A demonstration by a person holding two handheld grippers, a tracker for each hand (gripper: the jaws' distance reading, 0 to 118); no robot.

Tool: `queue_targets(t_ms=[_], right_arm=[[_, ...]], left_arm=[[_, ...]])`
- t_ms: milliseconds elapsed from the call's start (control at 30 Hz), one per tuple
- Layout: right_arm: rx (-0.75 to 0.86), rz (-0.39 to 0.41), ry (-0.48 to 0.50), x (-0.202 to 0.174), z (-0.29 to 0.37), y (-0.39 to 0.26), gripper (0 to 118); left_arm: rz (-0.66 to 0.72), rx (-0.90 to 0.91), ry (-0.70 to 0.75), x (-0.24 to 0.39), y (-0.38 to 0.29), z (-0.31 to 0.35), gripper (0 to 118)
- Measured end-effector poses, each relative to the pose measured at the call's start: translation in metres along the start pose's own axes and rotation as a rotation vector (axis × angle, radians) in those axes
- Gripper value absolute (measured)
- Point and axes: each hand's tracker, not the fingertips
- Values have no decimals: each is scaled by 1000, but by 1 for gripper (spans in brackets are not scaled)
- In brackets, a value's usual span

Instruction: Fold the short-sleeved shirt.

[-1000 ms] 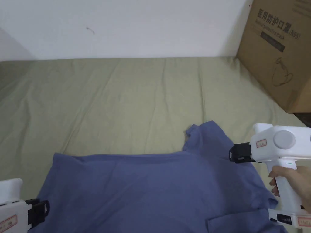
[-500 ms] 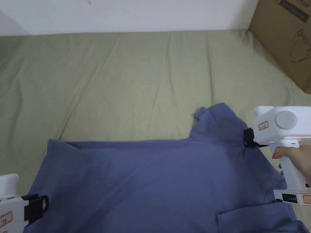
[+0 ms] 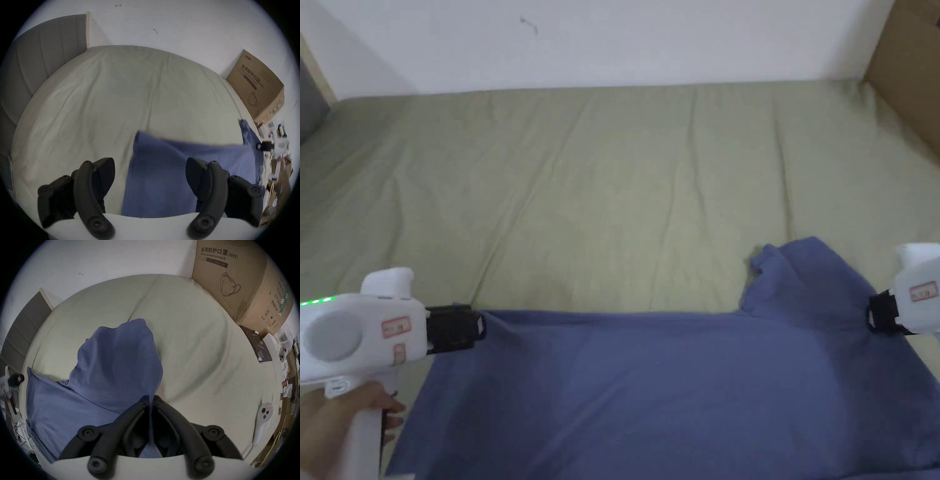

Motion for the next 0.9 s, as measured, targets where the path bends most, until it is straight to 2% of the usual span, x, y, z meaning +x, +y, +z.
queue_targets(t_ms=[133, 233, 267, 300, 333, 367, 400, 567, 700, 900], right_arm=[[-4, 8, 1, 0, -3, -1, 1], [-7, 14, -2, -1, -7, -2, 1], [-6, 16, -3, -1, -7, -2, 1], [-6, 18, -4, -1, -6, -2, 1], [-4, 19, -7, -2, -5, -2, 1], [-4, 16, -8, -2, -3, 0, 1], [-3, 12, -7, -3, 0, 1, 1], [28, 1, 4, -7, 29, -1, 1], [69, -8, 21, -6, 68, -9, 1], [111, 4, 21, -5, 137, -60, 1]], left_arm=[[59, -21, -20, -5, 17, -33, 94], [7, -134, 18, -1, 14, -58, 74], [-29, -120, 94, 4, 12, -59, 68], [-82, -82, 73, 6, 12, -54, 56], [-104, -72, 42, 8, 13, -50, 36], [-88, -76, 50, 9, 17, -45, 10], [-90, -72, 59, 9, 20, -42, 3], [-64, -30, 14, 18, 18, 1, 3], [-134, 20, 6, 31, 12, 54, 3], [-162, 97, -22, 30, -18, 138, 3]])
